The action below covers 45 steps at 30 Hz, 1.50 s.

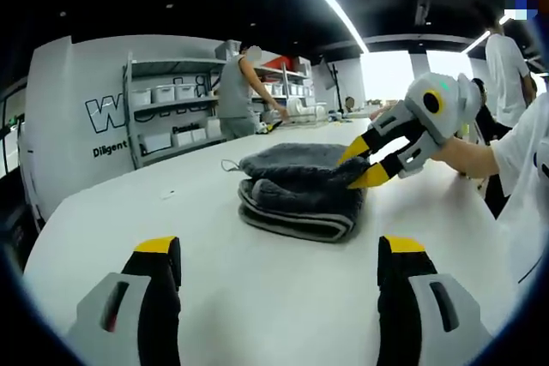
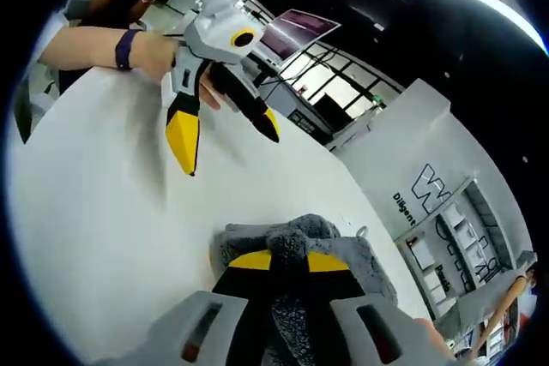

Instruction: Open the folded towel by lifting each exposed corner and separating the folded layers until the towel lies flat within the target outline without major curled edges

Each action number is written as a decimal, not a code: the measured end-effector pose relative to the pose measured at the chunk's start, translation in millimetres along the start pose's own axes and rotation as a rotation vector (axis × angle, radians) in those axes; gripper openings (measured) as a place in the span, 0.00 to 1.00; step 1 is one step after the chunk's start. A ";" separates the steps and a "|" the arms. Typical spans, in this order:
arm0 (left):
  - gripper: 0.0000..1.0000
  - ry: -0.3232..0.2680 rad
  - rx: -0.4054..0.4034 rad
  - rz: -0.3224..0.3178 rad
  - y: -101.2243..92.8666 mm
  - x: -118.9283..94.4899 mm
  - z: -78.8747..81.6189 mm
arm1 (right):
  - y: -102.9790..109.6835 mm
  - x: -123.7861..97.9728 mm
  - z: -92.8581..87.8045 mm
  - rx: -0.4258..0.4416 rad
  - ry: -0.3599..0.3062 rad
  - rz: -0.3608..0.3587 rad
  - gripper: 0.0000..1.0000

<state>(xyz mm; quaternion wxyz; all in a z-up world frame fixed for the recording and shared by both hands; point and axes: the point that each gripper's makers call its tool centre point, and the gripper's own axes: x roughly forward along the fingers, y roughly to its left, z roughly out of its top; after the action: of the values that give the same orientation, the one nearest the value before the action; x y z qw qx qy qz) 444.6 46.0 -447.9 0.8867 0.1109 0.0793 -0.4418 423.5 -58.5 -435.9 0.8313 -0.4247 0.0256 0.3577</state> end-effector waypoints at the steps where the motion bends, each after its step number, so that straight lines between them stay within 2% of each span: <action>1: 0.94 0.000 0.000 0.000 -0.1 0.0 0.1 | -1.5 -0.7 0.5 0.004 -0.003 -0.003 0.07; 10: 0.94 0.004 -0.001 0.001 0.6 0.1 -0.8 | -22.1 -7.9 3.2 0.037 -0.030 -0.051 0.07; 20: 0.94 0.014 -0.001 -0.002 1.2 1.1 -3.0 | -58.5 -25.7 -4.2 0.115 -0.057 -0.137 0.06; 32: 0.94 0.025 -0.002 -0.004 0.5 1.9 -6.2 | -103.0 -50.8 -34.0 0.237 -0.072 -0.260 0.06; 45: 0.94 0.033 -0.001 -0.004 -0.2 2.1 -8.0 | -133.8 -71.6 -76.8 0.382 -0.064 -0.344 0.06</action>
<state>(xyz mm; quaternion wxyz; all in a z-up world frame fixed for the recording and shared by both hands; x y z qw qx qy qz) 445.3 46.4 -456.2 0.8844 0.1175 0.0945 -0.4417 472.9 -206.5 -368.1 0.9454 -0.2464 -0.0063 0.2132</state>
